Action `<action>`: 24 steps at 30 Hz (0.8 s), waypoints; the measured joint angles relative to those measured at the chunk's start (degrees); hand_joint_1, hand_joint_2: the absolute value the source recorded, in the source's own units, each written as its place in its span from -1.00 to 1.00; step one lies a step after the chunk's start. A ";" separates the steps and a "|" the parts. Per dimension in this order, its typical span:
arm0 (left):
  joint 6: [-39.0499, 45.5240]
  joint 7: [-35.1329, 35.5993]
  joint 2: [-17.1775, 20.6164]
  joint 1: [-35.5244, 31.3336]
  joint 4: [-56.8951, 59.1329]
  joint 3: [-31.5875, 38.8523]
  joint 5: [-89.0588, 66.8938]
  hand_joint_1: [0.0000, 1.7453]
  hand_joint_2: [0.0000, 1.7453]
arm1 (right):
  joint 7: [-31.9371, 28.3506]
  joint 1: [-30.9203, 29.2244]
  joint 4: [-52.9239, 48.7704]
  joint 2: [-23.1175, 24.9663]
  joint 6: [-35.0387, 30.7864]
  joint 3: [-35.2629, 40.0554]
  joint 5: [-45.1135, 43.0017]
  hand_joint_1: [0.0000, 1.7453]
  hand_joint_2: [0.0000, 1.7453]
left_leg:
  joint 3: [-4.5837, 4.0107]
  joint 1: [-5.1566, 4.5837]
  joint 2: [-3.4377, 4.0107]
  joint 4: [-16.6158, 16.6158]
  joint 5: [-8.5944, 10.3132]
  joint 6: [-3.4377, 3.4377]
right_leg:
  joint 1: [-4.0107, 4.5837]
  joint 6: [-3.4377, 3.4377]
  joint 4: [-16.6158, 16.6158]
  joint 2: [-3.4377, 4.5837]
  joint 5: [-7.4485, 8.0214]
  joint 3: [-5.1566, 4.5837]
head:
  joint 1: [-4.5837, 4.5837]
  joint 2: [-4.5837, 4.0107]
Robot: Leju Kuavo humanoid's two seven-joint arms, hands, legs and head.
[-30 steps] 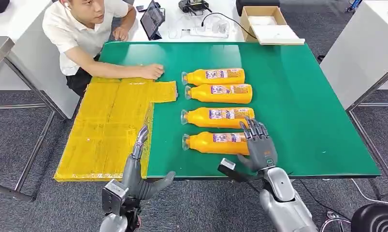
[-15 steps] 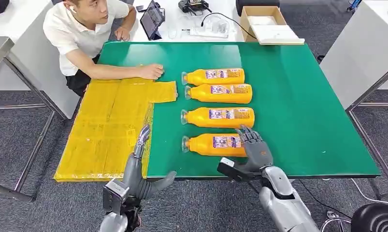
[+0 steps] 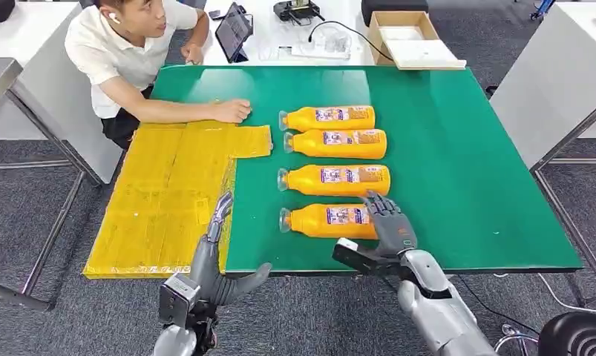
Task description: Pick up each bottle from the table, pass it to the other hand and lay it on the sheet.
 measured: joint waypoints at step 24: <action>-1.70 0.48 -0.46 -4.38 4.42 -0.26 0.00 -1.00 1.00 | -1.23 -12.60 16.83 -1.86 11.95 5.25 -0.87 1.00 1.00 | 1.20 -0.01 0.24 0.00 -0.08 0.15 | 0.02 0.04 -0.13 0.26 0.03 1.15 | 0.00 0.00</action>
